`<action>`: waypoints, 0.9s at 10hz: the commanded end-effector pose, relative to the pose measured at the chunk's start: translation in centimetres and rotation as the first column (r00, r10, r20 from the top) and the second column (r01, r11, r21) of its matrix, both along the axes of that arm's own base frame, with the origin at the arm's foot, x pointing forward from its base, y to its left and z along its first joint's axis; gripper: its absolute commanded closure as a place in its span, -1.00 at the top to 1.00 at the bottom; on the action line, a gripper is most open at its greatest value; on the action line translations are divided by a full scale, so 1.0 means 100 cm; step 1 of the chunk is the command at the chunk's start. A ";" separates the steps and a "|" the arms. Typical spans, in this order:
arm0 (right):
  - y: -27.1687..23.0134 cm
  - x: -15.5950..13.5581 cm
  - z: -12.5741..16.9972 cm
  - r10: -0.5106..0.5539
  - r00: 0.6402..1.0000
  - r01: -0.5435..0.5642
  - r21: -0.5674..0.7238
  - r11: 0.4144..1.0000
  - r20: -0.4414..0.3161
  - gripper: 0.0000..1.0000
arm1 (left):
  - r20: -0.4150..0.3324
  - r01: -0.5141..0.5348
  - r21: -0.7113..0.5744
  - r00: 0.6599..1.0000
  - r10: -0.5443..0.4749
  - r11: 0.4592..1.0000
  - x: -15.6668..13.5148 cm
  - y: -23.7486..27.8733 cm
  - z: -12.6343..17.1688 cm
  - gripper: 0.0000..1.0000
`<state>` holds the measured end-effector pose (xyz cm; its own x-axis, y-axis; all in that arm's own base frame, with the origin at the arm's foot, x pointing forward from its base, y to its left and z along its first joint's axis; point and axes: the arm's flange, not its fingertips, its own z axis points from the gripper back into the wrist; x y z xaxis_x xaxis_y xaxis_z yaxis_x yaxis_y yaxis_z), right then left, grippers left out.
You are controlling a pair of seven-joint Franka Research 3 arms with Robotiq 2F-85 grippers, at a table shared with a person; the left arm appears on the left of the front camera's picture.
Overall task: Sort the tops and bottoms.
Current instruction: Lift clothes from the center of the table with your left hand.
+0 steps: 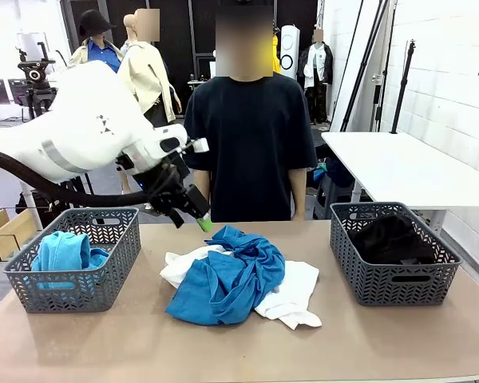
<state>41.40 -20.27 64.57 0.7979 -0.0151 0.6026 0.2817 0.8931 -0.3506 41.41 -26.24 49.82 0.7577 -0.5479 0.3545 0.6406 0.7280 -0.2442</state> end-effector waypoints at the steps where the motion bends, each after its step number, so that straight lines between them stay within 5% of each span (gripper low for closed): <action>1: 0.000 0.000 -0.003 0.006 1.000 -0.006 -0.007 1.000 -0.010 1.00 | -0.021 0.052 0.037 0.998 -0.051 0.998 -0.002 -0.012 -0.013 1.00; 6: 0.000 0.000 -0.003 0.006 1.000 -0.006 -0.007 1.000 -0.010 1.00 | -0.086 -0.081 0.101 0.992 0.090 0.992 -0.016 -0.041 -0.066 1.00; 9: 0.000 0.000 -0.003 0.006 1.000 -0.006 -0.007 1.000 -0.010 1.00 | -0.162 -0.133 -0.006 0.978 0.131 0.991 -0.013 -0.052 -0.095 1.00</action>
